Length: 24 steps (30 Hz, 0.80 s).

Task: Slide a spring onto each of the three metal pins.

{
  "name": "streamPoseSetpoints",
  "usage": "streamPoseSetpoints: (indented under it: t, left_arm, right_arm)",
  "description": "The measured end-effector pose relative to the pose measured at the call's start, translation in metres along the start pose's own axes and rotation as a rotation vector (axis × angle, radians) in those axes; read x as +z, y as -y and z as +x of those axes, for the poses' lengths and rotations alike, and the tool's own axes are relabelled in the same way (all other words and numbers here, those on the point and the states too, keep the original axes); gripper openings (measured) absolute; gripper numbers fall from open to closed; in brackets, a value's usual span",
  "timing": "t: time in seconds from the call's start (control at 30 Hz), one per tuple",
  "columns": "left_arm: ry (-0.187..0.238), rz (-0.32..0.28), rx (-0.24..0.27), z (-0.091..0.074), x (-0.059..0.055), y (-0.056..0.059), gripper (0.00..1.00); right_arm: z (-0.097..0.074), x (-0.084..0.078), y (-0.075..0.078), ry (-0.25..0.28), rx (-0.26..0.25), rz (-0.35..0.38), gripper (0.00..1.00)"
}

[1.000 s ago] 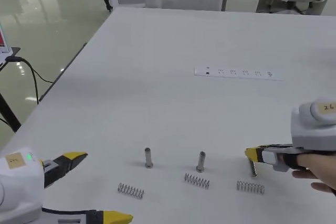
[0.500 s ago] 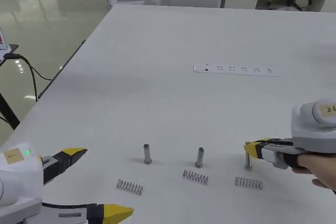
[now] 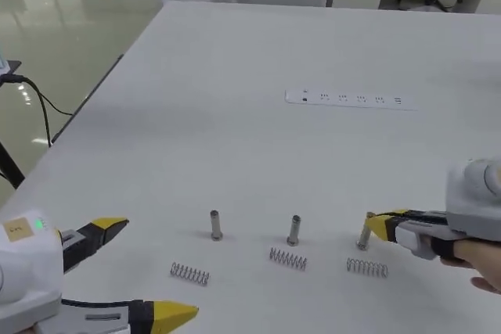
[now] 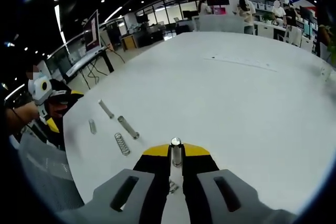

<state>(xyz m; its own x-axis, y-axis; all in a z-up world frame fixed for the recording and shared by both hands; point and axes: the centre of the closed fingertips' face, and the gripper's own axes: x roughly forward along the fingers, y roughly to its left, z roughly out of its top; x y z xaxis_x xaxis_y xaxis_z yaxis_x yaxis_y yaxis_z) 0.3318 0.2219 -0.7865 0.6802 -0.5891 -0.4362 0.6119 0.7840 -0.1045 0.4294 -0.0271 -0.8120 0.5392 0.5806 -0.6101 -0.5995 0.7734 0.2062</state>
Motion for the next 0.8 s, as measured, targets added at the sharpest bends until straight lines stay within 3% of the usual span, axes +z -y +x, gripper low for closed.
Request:
streamPoseSetpoints:
  t: [0.3, 0.8]
  left_arm:
    - [-0.003, -0.002, -0.005, -0.0008, -0.0019, 0.0018, 0.96]
    - [-0.001, -0.007, -0.008, -0.0031, -0.0033, 0.0038, 0.96]
  right_arm:
    - [-0.0021, -0.0019, -0.0006, -0.002, -0.014, -0.077, 0.05]
    - [-0.0037, -0.0074, -0.0051, -0.011, -0.023, -0.105, 0.06]
